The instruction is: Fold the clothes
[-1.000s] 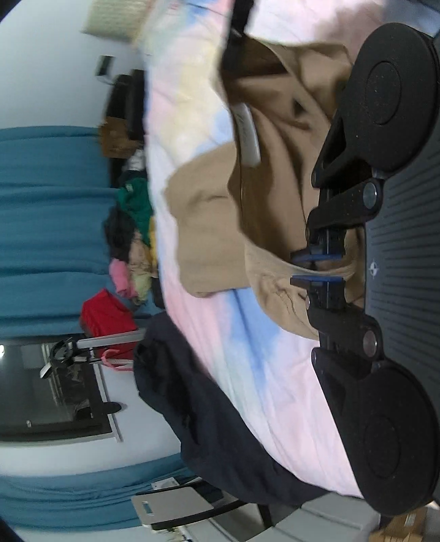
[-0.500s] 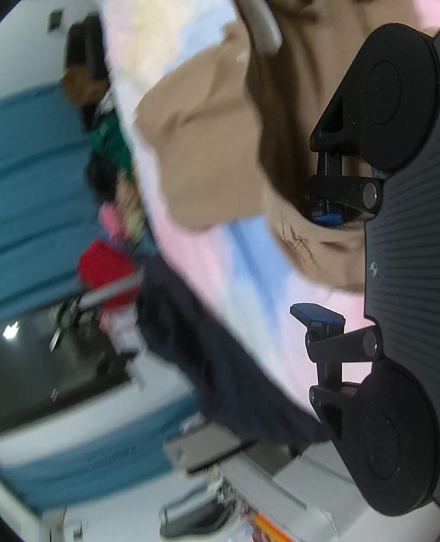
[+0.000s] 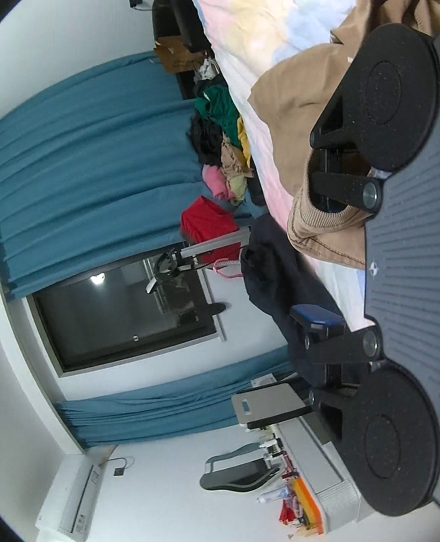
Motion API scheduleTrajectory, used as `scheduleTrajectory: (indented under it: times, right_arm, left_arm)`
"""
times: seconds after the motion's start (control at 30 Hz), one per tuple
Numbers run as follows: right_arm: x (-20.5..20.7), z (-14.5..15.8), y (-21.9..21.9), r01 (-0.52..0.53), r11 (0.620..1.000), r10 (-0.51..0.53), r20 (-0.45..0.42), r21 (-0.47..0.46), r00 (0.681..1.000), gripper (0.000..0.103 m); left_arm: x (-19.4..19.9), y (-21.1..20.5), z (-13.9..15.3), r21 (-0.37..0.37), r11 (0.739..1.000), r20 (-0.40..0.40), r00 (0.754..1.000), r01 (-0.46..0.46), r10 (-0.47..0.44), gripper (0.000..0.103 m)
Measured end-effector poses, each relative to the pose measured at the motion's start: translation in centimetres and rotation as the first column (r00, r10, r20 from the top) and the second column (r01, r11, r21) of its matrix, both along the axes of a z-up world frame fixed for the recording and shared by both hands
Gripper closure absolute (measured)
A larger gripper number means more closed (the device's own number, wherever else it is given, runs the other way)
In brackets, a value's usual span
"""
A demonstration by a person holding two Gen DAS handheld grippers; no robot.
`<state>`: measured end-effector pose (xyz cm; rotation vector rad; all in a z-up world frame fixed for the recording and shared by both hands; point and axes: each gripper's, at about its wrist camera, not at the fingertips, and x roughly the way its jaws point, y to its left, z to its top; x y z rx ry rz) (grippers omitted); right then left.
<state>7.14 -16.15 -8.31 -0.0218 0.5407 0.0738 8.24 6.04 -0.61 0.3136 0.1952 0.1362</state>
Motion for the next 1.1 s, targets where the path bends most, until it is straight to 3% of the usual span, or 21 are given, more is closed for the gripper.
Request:
scheduleTrajectory:
  times: [0.2,0.23,0.3,0.43,0.47,0.67,0.83,0.93,1.1]
  right_arm:
    - [0.1,-0.1,-0.7,0.104,0.993,-0.104,0.000,-0.053,0.995,0.039]
    - [0.2,0.2,-1.4,0.144,0.989,-0.144,0.010,-0.024,0.990,0.037]
    - [0.2,1.2,-2.9,0.220,0.974,-0.222,0.032,0.048,0.975,0.024]
    - [-0.5,5.9,-4.9,0.301,0.940,-0.325,0.144,0.162,0.935,0.020]
    - [-0.7,7.5,-4.9,0.298,0.938,-0.329,0.180,0.180,0.927,0.016]
    - [-2.5,19.2,-4.4,0.205,0.953,-0.283,0.410,0.223,0.867,0.015]
    - [-4.9,29.8,-5.0,0.145,0.961,-0.254,0.553,0.234,0.794,0.015]
    - [-6.7,35.6,-6.2,0.103,0.958,-0.248,0.588,0.269,0.770,0.015]
    - [-10.4,43.5,-8.3,0.048,0.952,-0.237,0.631,0.302,0.739,0.014]
  left_arm:
    - [0.1,0.7,-0.1,-0.082,0.996,-0.052,0.998,-0.026,0.022,0.046]
    - [-0.2,0.9,-0.2,-0.099,0.995,-0.046,0.999,-0.031,0.027,0.044]
    - [-0.8,1.4,-0.4,-0.133,0.990,-0.035,0.999,-0.042,0.038,0.042]
    - [-3.1,1.8,1.7,-0.191,0.981,0.033,0.999,-0.034,0.041,0.041]
    - [-4.0,2.0,3.0,-0.218,0.975,0.075,0.995,-0.044,0.062,0.038]
    - [-8.1,3.1,12.5,-0.329,0.944,0.232,0.966,-0.034,0.116,0.036]
    - [-11.1,2.7,22.8,-0.303,0.953,0.345,0.932,-0.001,0.111,0.034]
    - [-13.2,2.7,29.4,-0.312,0.950,0.402,0.910,0.035,0.098,0.027]
    - [-17.3,1.9,39.2,-0.287,0.954,0.467,0.883,0.091,0.057,0.027]
